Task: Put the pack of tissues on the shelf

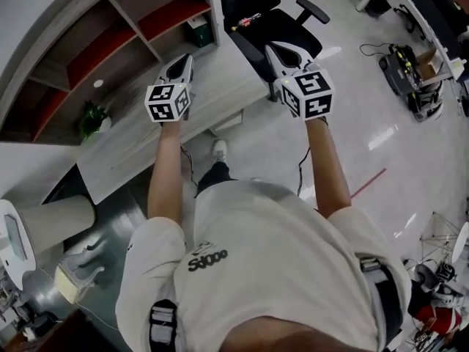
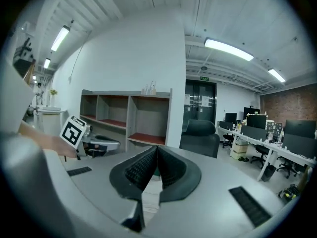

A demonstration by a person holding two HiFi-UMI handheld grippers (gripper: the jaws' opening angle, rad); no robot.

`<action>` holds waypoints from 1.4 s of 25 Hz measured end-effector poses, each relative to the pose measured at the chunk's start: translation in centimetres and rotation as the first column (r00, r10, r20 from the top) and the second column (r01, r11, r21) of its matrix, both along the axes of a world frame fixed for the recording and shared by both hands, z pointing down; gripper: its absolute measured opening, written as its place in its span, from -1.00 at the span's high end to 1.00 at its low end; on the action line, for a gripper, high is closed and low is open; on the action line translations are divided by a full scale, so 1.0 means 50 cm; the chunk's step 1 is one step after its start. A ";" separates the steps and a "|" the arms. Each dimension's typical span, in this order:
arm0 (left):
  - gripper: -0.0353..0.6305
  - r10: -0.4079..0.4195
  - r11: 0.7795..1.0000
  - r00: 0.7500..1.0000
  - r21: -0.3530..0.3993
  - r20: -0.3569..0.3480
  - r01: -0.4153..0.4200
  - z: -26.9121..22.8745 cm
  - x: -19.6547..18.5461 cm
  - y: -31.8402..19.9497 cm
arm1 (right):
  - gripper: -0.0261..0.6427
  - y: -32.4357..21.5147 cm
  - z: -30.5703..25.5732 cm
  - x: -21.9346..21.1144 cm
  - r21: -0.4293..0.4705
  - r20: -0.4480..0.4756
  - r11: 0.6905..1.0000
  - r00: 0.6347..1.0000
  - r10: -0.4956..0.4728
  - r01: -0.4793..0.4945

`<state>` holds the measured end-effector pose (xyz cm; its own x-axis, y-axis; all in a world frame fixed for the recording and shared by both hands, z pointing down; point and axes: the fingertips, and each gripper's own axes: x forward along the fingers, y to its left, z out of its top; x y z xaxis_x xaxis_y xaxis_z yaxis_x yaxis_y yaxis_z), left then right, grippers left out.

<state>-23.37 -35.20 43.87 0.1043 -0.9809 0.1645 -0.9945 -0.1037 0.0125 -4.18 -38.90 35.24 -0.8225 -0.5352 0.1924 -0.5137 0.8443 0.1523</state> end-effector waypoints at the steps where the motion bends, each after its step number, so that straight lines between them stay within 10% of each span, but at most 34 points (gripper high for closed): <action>1: 0.84 -0.005 1.000 1.000 0.014 0.011 0.004 -0.025 0.012 0.032 | 0.90 0.019 -0.004 0.008 0.011 -0.005 1.000 1.000 -0.013 0.013; 17: 0.84 -0.100 0.987 0.986 0.137 0.133 0.082 -0.200 0.182 0.326 | 0.90 0.224 -0.072 0.080 0.116 0.004 0.979 0.986 -0.168 0.166; 35: 0.84 -0.169 0.977 0.963 0.162 0.210 0.136 -0.278 0.190 0.394 | 0.91 0.282 -0.129 0.088 0.166 0.006 0.965 0.978 -0.208 0.204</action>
